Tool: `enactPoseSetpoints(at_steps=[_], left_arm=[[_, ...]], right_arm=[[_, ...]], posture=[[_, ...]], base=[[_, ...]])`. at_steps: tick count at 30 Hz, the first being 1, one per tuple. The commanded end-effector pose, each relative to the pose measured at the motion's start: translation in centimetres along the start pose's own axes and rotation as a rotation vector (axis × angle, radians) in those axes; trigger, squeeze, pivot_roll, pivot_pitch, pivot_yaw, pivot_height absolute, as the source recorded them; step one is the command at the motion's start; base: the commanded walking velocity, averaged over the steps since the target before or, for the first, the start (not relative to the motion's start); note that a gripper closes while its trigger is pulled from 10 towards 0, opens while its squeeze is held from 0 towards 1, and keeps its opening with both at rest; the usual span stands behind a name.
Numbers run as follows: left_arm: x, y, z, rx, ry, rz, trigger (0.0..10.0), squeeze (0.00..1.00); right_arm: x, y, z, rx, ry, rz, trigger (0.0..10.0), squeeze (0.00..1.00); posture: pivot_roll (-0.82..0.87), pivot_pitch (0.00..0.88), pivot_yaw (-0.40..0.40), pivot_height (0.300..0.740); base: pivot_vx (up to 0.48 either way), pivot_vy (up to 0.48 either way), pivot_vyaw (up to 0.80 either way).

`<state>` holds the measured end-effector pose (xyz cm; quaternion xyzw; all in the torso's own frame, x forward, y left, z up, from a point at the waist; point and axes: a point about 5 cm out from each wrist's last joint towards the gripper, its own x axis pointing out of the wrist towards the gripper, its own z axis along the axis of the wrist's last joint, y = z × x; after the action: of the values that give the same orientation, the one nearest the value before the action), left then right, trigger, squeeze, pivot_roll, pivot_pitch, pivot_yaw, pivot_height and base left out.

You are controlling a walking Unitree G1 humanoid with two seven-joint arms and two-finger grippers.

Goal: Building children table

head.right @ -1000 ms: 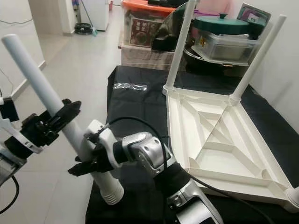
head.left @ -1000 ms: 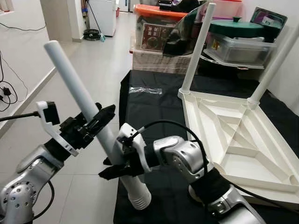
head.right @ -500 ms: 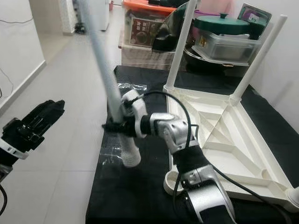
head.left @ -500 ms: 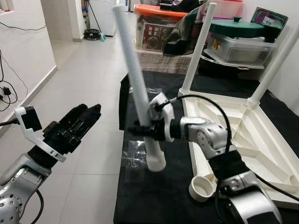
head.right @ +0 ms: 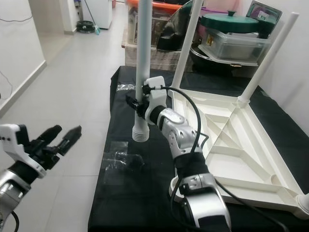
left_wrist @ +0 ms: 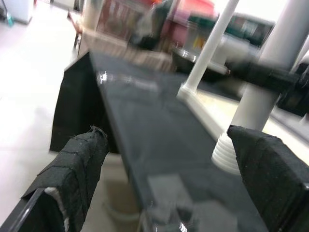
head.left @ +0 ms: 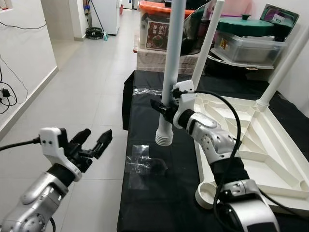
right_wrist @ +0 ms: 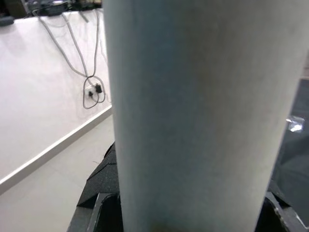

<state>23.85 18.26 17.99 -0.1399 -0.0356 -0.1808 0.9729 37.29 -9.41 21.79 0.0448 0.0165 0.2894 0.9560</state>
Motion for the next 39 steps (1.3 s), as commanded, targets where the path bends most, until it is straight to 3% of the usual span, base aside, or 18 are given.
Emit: enactPoseSetpoints(at_steps=[1,9,17,26,39], left_arm=[[0.2,-0.3,-1.2,0.052,0.054,0.020,10.0,0.00],[0.2,-0.7,-2.1,0.095,0.068,0.029,10.0,0.00],[-0.2,-0.9,-3.1,0.103,0.088,0.047,10.0,0.00],[-0.3,-0.8,-3.4,0.116,0.102,0.059,10.0,0.00],[-0.5,-0.6,-3.7,0.125,0.102,0.070,10.0,0.00]], right_arm=[[-0.1,-0.1,0.8,0.007,-0.054,-0.028,10.0,0.00],[-0.2,1.0,1.4,0.025,-0.135,0.001,10.0,0.00],[-1.5,2.6,0.8,0.000,-0.145,0.136,10.0,0.00],[-1.8,3.2,0.1,0.009,-0.118,0.168,10.0,0.00],[-2.6,4.9,-0.8,-0.011,-0.106,0.247,10.0,0.00]], posture=[[0.08,0.000,-0.109,0.740],[0.07,0.000,-0.106,0.740],[0.07,0.000,-0.107,0.740],[0.07,0.000,-0.104,0.740],[0.07,0.000,-0.094,0.740]], base=[[0.000,-0.480,0.00],[0.000,-0.480,0.00],[0.000,0.000,0.00],[0.000,0.000,-0.36],[0.000,0.000,0.00]])
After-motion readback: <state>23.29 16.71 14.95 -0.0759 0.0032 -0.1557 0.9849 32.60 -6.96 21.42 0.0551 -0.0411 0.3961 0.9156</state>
